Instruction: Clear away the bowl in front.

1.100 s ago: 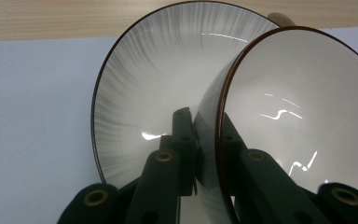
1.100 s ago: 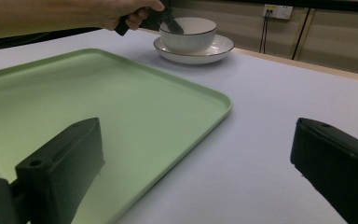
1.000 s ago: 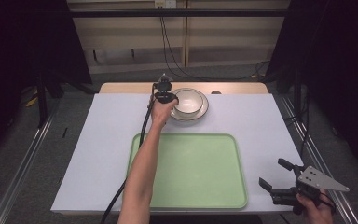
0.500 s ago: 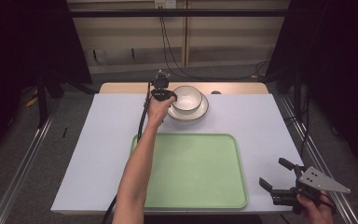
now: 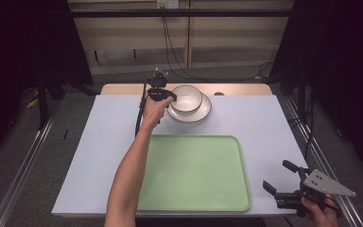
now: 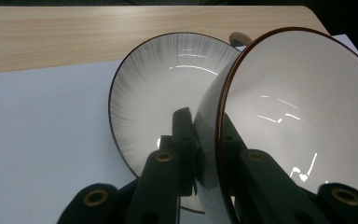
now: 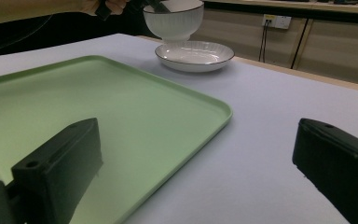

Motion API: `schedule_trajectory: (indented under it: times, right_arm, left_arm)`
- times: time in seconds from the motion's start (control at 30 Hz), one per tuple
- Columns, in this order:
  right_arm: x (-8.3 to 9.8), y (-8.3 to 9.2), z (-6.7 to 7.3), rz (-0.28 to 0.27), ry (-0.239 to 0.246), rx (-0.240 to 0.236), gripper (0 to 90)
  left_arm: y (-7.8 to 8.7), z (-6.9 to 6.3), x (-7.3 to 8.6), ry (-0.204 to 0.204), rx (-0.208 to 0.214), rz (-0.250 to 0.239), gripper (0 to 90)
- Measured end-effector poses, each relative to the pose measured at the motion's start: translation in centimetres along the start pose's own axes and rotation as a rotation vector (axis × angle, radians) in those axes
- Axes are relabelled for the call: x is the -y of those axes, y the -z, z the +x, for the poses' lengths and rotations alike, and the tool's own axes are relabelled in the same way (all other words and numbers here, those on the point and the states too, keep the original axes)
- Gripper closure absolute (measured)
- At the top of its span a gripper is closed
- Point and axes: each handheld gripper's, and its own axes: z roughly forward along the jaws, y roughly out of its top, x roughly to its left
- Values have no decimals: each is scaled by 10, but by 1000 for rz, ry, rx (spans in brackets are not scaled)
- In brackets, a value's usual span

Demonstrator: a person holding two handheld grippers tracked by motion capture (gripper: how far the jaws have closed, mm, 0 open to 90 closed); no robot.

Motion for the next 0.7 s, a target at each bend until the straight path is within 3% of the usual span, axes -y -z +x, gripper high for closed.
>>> schedule_trajectory:
  times: [0.2,0.3,0.37,0.7]
  right_arm:
    - [0,1,1,-8,4,-12,4]
    - [0,0,1,-10,8,-13,4]
    - [0,0,2,-11,5,-11,4]
    - [-1,1,1,-9,12,-17,4]
  left_arm:
    - [14,-9,-2,-50,13,-10,826]
    - [22,-14,-3,-59,54,-15,826]
    - [25,-21,-3,-75,47,-13,826]
    - [36,-46,0,-139,103,-8,826]
